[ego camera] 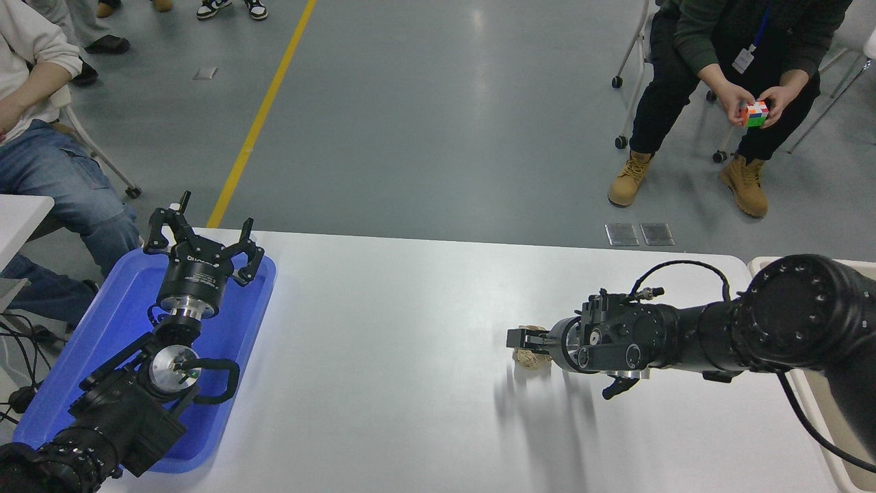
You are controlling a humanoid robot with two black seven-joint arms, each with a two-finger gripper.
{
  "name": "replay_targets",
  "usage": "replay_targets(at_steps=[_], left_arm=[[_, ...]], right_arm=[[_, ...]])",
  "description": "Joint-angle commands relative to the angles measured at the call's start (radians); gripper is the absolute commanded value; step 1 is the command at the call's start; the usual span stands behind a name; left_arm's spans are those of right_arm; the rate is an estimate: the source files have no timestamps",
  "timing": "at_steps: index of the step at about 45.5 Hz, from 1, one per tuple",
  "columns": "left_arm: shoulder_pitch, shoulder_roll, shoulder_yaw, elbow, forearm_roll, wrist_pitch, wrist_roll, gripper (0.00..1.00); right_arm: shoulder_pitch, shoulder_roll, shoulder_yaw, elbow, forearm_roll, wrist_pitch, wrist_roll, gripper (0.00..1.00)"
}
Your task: Pick up paper ball place in dustbin
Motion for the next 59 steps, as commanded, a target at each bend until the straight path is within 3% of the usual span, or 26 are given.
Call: replay_targets(at_steps=[1,4,8,14,19,23,45,52,59], left_arm=[[0.0,0.0,0.0,0.0,0.0,0.0,0.0,1.0],[0.0,0.0,0.0,0.0,0.0,0.0,0.0,1.0],[0.0,0.0,0.0,0.0,0.0,0.002,0.0,1.0],[0.0,0.0,0.0,0.0,0.0,0.0,0.0,1.0],[0.0,0.0,0.0,0.0,0.0,0.0,0.0,1.0],[0.0,0.0,0.0,0.0,0.0,0.0,0.0,1.0],[0.0,0.0,0.0,0.0,0.0,0.0,0.0,1.0],[0.0,0.0,0.0,0.0,0.0,0.0,0.0,1.0],[0.0,0.0,0.0,0.0,0.0,0.0,0.0,1.0]], right_arm=[[-0.02,0.0,0.008,-0.001,0.0,-0.033,0.0,0.87],[-0.023,0.0,0.008,0.001,0.0,-0.048,0.002,0.84],[-0.029,0.0,0.008,0.002,-0.002,-0.062,0.002,0.72],[-0.032,0.0,0.008,0.007,-0.017,-0.06,0.005,0.3],[-0.034,0.0,0.007,0.008,-0.018,-0.06,0.008,0.19],[-0.028,0.0,0.007,0.01,-0.018,-0.06,0.011,0.01],[0.132,0.0,-0.003,0.132,-0.046,-0.045,0.011,0.0],[0.281,-0.09,-0.012,0.25,-0.04,-0.021,0.009,0.0],[0.425,-0.175,-0.021,0.298,-0.031,0.11,0.0,0.0]])
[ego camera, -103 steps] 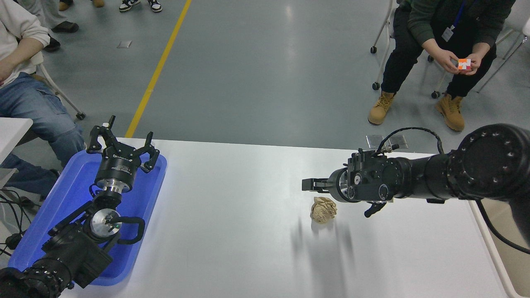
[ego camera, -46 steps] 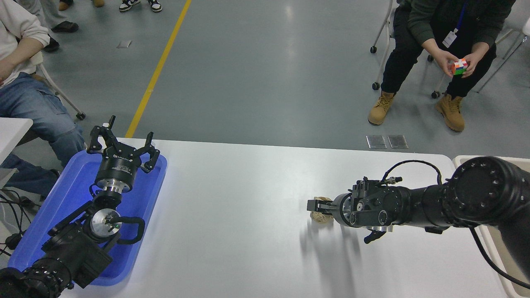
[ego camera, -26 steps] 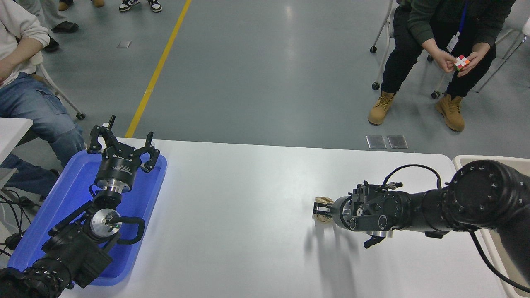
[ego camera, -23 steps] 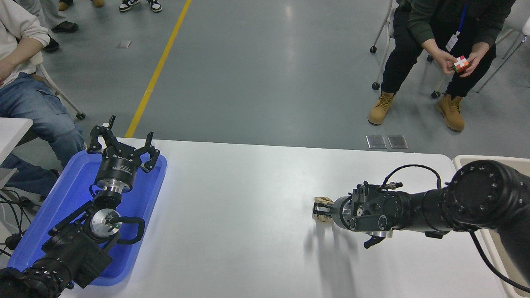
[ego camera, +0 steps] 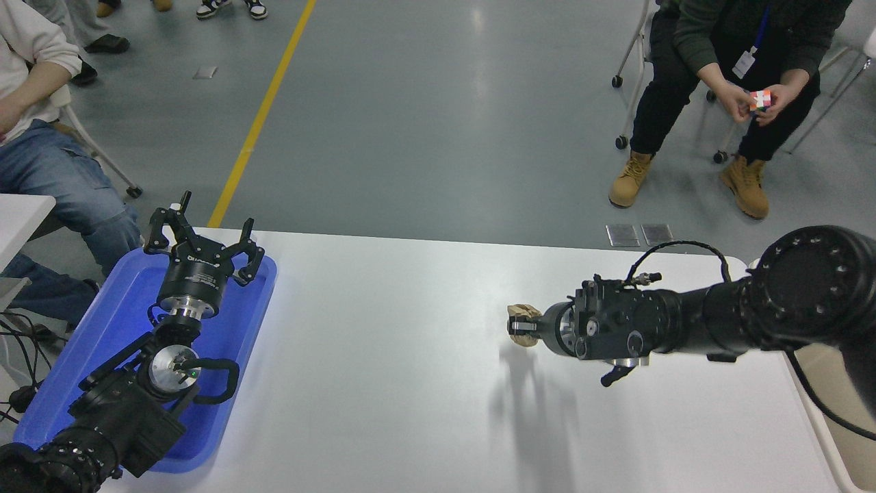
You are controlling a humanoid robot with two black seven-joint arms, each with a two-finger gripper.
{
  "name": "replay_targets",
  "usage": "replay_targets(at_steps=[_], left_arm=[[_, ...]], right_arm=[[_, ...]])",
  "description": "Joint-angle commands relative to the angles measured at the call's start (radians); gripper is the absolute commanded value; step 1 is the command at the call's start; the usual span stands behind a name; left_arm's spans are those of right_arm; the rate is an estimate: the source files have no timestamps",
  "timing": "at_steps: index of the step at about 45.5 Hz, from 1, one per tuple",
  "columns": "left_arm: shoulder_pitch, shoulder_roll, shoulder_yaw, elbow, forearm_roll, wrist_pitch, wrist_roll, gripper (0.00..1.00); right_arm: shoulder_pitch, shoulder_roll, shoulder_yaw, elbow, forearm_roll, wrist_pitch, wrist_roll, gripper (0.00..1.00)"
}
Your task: Pick up paper ball place in dustbin
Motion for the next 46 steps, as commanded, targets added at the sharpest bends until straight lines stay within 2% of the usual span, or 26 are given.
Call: replay_targets(at_steps=[1,32,38,46], left_arm=[[0.0,0.0,0.0,0.0,0.0,0.0,0.0,1.0],[0.0,0.0,0.0,0.0,0.0,0.0,0.0,1.0],[0.0,0.0,0.0,0.0,0.0,0.0,0.0,1.0],[0.0,0.0,0.0,0.0,0.0,0.001,0.0,1.0]], right_arm=[[0.21,-0.11,-0.018,0.1,0.008,0.137,-0.008,0.0],[0.684,-0.303,-0.15,0.115,0.006,0.796,-0.014,0.0],[0.744,-0.341,-0.15,0.115,0.005,0.885,-0.026,0.0],[0.825,-0.364,-0.149,0.117,0.003,0.891,-0.028,0.0]])
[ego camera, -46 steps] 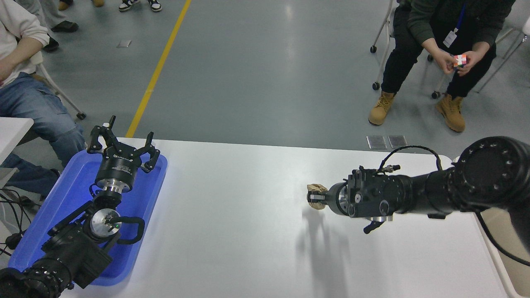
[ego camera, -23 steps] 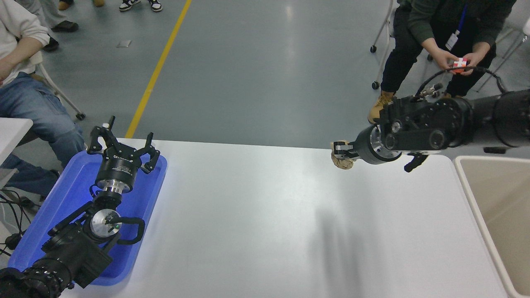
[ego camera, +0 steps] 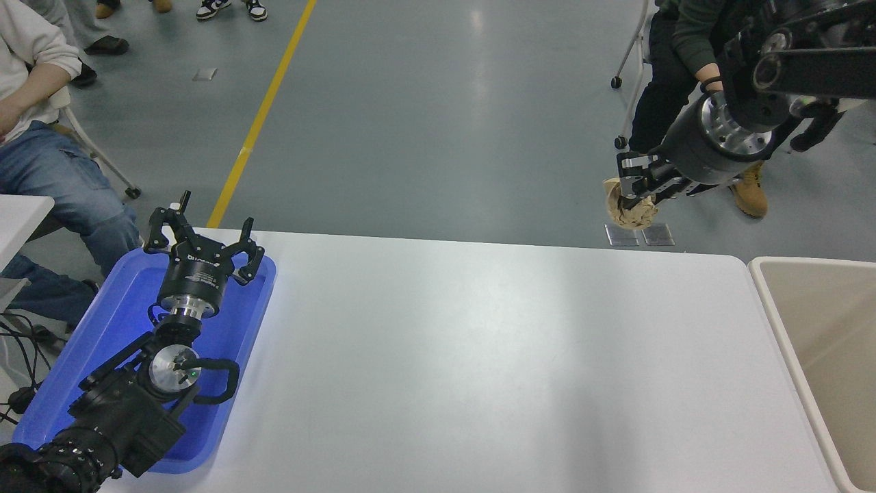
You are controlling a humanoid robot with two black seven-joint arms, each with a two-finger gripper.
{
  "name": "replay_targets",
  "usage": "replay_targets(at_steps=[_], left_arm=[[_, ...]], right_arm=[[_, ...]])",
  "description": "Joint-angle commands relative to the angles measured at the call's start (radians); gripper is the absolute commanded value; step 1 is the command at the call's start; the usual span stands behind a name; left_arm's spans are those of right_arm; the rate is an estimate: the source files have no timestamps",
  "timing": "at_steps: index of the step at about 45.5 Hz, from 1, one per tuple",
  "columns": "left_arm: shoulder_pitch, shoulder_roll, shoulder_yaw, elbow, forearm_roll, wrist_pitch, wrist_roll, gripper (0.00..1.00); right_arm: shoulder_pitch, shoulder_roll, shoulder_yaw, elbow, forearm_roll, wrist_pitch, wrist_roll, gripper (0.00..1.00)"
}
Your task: Pick up paper ball place in dustbin
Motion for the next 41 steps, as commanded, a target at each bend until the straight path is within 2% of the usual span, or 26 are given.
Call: replay_targets(at_steps=[1,34,41], left_arm=[[0.0,0.0,0.0,0.0,0.0,0.0,0.0,1.0],[0.0,0.0,0.0,0.0,0.0,0.0,0.0,1.0],[0.0,0.0,0.0,0.0,0.0,0.0,0.0,1.0]], right_arm=[[0.117,-0.048,-0.004,0.004,-0.002,0.088,-0.005,0.0],[0.072,-0.071,-0.056,0.012,-0.013,0.088,-0.006,0.0],[-0.024,-0.101,-0.139,0.001,-0.016,-0.068,-0.006,0.0]])
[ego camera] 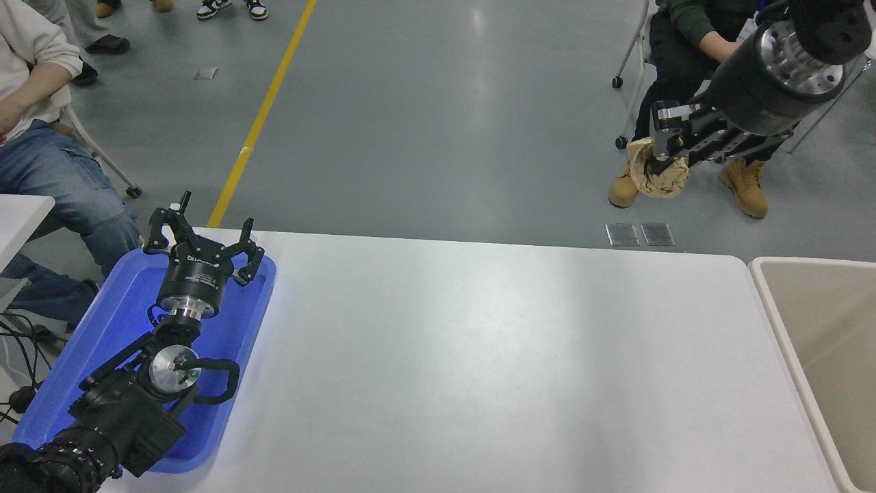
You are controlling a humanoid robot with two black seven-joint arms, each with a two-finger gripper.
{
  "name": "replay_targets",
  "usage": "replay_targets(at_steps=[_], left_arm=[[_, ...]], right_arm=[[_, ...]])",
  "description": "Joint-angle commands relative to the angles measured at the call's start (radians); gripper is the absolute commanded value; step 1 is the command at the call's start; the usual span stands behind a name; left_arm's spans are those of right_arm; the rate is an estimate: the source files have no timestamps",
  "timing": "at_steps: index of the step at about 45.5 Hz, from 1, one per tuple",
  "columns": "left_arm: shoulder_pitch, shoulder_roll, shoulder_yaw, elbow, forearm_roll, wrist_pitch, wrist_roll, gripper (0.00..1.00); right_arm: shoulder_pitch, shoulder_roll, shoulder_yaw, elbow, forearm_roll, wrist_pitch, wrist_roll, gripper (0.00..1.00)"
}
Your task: Pick up paper ball place in dustbin
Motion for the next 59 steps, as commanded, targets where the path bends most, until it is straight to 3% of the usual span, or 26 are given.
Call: replay_targets(at_steps=[1,10,18,31,49,59], left_arm=[[-0.001,0.0,0.0,0.0,0.0,0.0,0.0,1.0],[-0.001,0.0,0.0,0.0,0.0,0.0,0.0,1.0],[-0.001,0.0,0.0,0.0,0.0,0.0,0.0,1.0],[-0.001,0.0,0.0,0.0,0.0,0.0,0.0,1.0],[-0.001,0.0,0.0,0.0,0.0,0.0,0.0,1.0],[-0.001,0.0,0.0,0.0,0.0,0.0,0.0,1.0]], right_arm=[[-0.111,-0.036,-0.102,-0.014,-0.007,-0.148,0.0,0.0],[-0.272,-0.119,-0.161,-0.066,-0.004,-0.346,-0.003,0.0],[-0.444,-0.199,-0.164,-0.161,0.006,-0.498,-0.034,0.0],[-0.795,-0.255,-0.075,-0.496,0.024,-0.607,-0.035,0.0],[-1.205,-0.24,0.204,-0.898,0.024,-0.687,-0.034,0.0],[-1.362,-0.165,0.264,-1.008,0.026,-0.797,-0.031,0.0]])
